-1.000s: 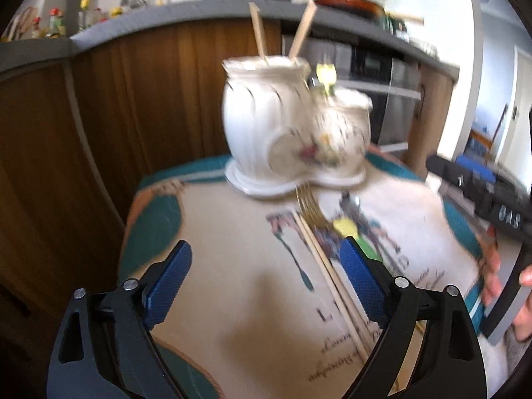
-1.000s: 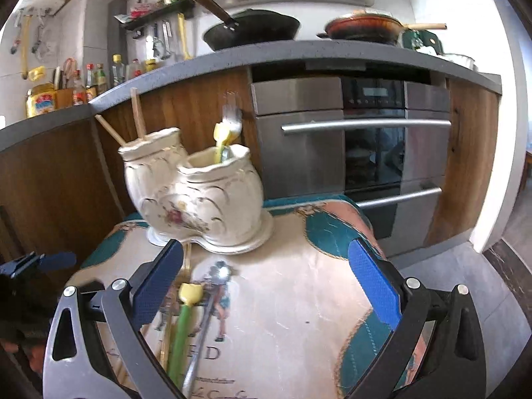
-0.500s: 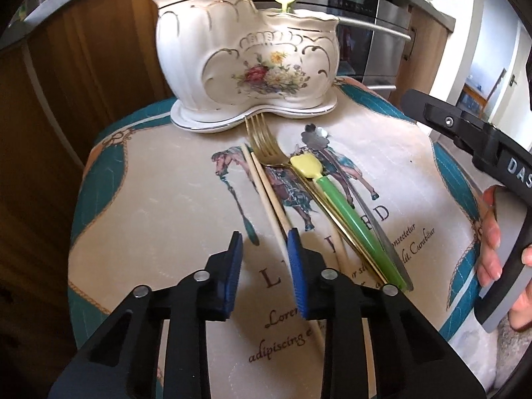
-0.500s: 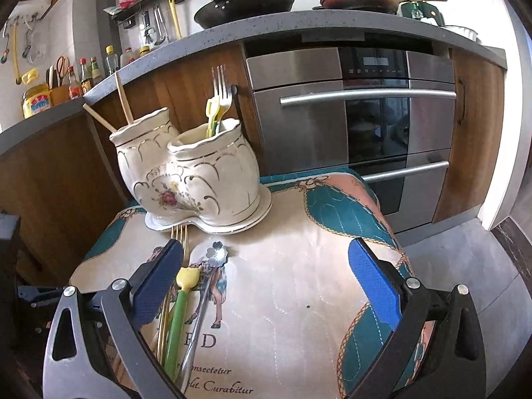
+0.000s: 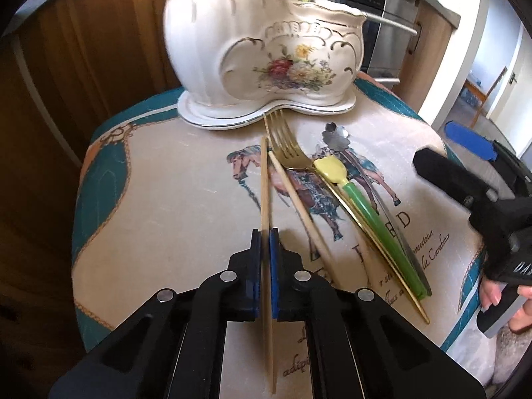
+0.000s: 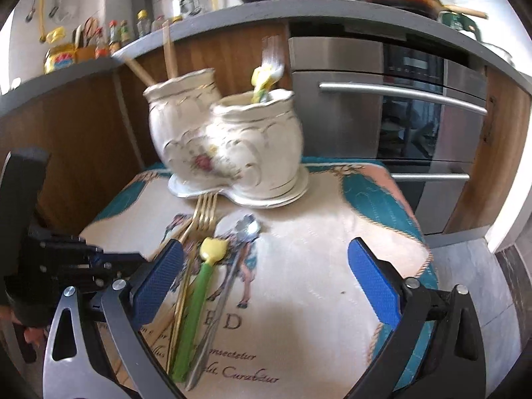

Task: Organize utensils
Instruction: 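Lift the chopstick with the left tool while the right tool grasps a gold fork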

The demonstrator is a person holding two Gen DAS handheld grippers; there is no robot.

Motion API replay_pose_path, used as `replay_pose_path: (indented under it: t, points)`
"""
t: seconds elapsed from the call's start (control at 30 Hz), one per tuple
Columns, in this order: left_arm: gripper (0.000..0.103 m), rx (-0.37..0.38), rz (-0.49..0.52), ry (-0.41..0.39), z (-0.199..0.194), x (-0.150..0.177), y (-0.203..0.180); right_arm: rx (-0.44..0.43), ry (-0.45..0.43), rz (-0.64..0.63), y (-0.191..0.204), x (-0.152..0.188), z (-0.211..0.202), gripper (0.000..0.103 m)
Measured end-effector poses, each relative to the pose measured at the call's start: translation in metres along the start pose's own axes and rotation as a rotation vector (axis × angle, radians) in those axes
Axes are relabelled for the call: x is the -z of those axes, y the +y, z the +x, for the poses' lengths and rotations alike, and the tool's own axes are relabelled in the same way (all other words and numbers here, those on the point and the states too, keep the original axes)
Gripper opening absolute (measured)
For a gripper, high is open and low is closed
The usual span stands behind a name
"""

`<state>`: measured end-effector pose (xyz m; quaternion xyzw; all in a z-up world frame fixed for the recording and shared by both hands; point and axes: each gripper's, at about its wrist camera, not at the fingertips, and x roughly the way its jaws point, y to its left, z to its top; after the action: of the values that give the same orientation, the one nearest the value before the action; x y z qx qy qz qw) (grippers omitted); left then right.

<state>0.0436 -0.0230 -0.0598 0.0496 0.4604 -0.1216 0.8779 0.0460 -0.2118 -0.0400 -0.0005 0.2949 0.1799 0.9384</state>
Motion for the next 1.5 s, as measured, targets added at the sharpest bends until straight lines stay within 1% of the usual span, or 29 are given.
replay_pose_path:
  t: [0.03, 0.1, 0.13, 0.2, 0.23, 0.27, 0.3, 0.33, 0.4, 0.47, 0.57, 0.7, 0.93, 0.97, 1.0, 1.2, 1.33, 1.5]
  points:
    - [0.005, 0.001, -0.011, -0.013, -0.003, 0.003, 0.003, -0.008, 0.014, -0.017, 0.005, 0.000, 0.002, 0.091]
    - [0.005, 0.006, -0.028, -0.039, -0.008, 0.006, 0.010, -0.024, 0.039, -0.045, 0.014, 0.001, 0.004, 0.079]
    - [0.005, 0.009, -0.041, -0.056, -0.011, 0.009, 0.014, -0.033, 0.053, -0.069, 0.020, 0.001, 0.005, 0.075]
    - [0.005, 0.014, -0.059, -0.085, -0.016, 0.014, 0.023, -0.049, 0.079, -0.094, 0.030, 0.001, 0.008, 0.053]
    - [0.005, 0.017, -0.067, -0.100, -0.019, 0.016, 0.027, -0.063, 0.098, -0.098, 0.034, 0.001, 0.010, 0.047]
    - [0.005, 0.021, -0.073, -0.113, -0.021, 0.018, 0.030, -0.081, 0.126, -0.095, 0.038, 0.001, 0.013, 0.034]
    - [0.005, 0.027, -0.074, -0.125, -0.024, 0.018, 0.033, -0.091, 0.149, -0.093, 0.041, 0.000, 0.017, 0.026]
    - [0.005, 0.032, -0.073, -0.131, -0.024, 0.018, 0.033, -0.091, 0.162, -0.096, 0.043, 0.000, 0.019, 0.024]
    - [0.005, 0.051, -0.069, -0.141, -0.027, 0.021, 0.036, -0.080, 0.184, -0.119, 0.051, 0.000, 0.025, 0.017]
    - [0.005, 0.069, -0.063, -0.144, -0.027, 0.019, 0.034, -0.078, 0.209, -0.123, 0.055, 0.000, 0.030, 0.017]
    - [0.005, 0.094, -0.055, -0.150, -0.029, 0.019, 0.033, -0.082, 0.244, -0.118, 0.059, 0.000, 0.037, 0.012]
    - [0.005, 0.114, -0.052, -0.159, -0.029, 0.017, 0.031, -0.057, 0.288, -0.120, 0.063, 0.002, 0.048, 0.012]
    - [0.005, 0.128, -0.067, -0.170, -0.030, 0.016, 0.034, -0.001, 0.326, -0.161, 0.075, -0.003, 0.066, 0.012]
    - [0.005, 0.131, -0.068, -0.170, -0.031, 0.016, 0.035, 0.004, 0.321, -0.166, 0.075, -0.002, 0.067, 0.011]
    - [0.005, 0.132, -0.068, -0.171, -0.031, 0.016, 0.035, 0.008, 0.313, -0.168, 0.075, -0.002, 0.067, 0.007]
    - [0.005, 0.136, -0.076, -0.173, -0.030, 0.016, 0.038, -0.015, 0.271, -0.143, 0.071, 0.001, 0.062, 0.006]
    - [0.005, 0.138, -0.078, -0.184, -0.032, 0.016, 0.039, -0.039, 0.224, -0.128, 0.068, -0.001, 0.048, 0.006]
    - [0.005, 0.139, -0.096, -0.217, -0.038, 0.015, 0.043, -0.092, 0.117, -0.090, 0.056, -0.008, 0.015, 0.006]
